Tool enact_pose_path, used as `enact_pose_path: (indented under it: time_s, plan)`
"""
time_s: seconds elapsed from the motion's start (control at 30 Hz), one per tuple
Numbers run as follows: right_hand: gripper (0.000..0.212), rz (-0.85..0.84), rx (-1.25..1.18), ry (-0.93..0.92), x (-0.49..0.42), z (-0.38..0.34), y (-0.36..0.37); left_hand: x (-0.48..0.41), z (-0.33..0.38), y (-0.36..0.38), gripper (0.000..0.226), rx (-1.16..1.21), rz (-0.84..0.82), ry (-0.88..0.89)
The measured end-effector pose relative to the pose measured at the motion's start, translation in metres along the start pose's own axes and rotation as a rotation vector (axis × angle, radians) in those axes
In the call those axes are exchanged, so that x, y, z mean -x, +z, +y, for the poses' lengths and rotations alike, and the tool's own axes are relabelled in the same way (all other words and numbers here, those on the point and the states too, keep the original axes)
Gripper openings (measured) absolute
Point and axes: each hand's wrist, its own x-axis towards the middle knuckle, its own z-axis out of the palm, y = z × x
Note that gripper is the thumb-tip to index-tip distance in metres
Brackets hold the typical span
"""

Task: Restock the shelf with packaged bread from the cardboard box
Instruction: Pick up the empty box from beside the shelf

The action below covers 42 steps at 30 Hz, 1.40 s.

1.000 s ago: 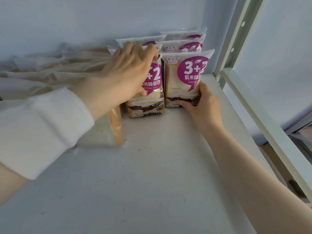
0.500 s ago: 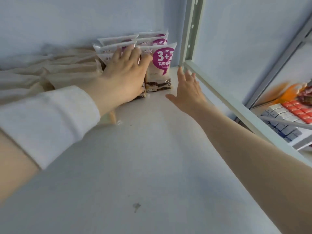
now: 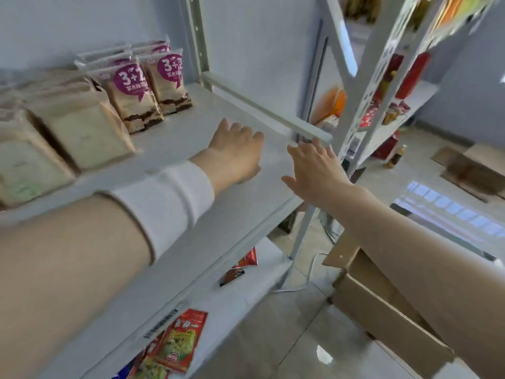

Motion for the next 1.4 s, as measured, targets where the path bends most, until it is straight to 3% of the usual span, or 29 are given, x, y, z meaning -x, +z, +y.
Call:
enact_pose_path:
  time_s: [0.17,0.5,0.77,1.0,1.1,1.23,1.33,1.4]
  plan:
    - [0.062,-0.017,-0.033,0.109,0.078,0.088,0.009,-0.005,0.119,-0.033,0.050,0.059,0.116,0.181]
    - [0.060,-0.133,-0.054,0.479,0.221,0.282,0.067,-0.054,0.343,-0.038,0.055,0.061,0.047,0.435]
    - [0.058,-0.264,-0.110,0.730,0.234,0.396,0.158,-0.150,0.438,0.023,0.052,0.104,-0.022,0.521]
    - [0.056,-0.443,-0.193,0.934,0.221,0.455,0.271,-0.233,0.502,0.124,0.047,0.229,-0.257,0.579]
    - [0.059,-0.482,-0.377,1.093,0.228,0.471,0.330,-0.255,0.516,0.186,0.051,0.342,-0.400,0.453]
    - [0.063,-0.446,-0.671,1.340,0.227,0.503,0.423,-0.280,0.532,0.293,0.065,0.696,-0.657,0.101]
    - [0.065,-0.293,-0.851,1.469,0.222,0.526,0.471,-0.293,0.530,0.351,0.068,0.846,-0.593,-0.179]
    - [0.059,-0.167,-0.898,1.507,0.219,0.540,0.506,-0.304,0.533,0.386,0.062,0.906,-0.551,-0.275]
